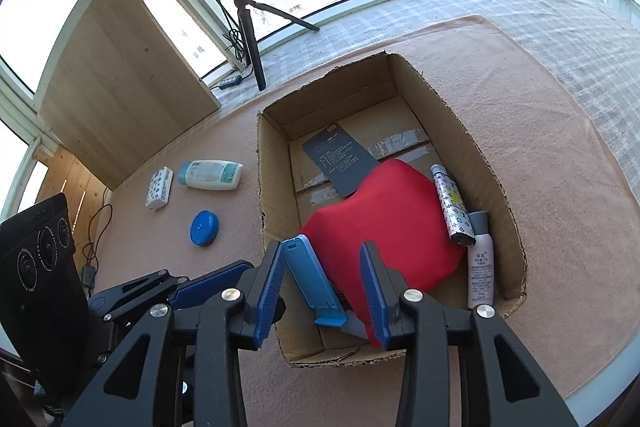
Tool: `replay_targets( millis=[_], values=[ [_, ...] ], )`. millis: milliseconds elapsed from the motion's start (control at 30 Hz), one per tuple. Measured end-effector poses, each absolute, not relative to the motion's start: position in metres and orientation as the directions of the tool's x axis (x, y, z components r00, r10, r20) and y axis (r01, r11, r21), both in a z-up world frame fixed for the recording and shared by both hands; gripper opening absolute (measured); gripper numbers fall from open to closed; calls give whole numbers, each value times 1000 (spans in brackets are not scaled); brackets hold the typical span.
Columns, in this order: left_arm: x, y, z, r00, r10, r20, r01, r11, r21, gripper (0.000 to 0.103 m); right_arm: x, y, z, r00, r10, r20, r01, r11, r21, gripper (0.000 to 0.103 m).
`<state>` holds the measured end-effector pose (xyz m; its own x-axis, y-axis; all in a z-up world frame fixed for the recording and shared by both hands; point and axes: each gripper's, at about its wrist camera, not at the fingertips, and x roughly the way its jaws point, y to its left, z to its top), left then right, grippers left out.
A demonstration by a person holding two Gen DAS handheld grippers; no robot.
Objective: Organize objects
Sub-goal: 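Carry the blue stand with the right tool into the box and open it, then move the right tool toward the blue round tape measure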
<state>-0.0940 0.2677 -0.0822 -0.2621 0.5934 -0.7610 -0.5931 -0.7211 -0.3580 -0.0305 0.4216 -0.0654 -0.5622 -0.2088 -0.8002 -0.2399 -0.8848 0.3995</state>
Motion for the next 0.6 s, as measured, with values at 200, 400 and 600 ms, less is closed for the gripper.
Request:
replay_targets(
  millis=[200,400,600],
  values=[
    [-101,230,-88,-306,546,-780,-529,-778,-337,46,-37,404,-61,-572,-215,-792,-201,-899,389,42],
    [-113,176,-96,-374,464,-803,-434,-853,-291,63,-52,376,-59,-580,-245,-777,-142,-909,393,48],
    [-131,125,-112,-400,369,-839,-339,-910,-239,70,-78,343,-63,-555,-315,-770,-73,-904,422,51]
  ],
)
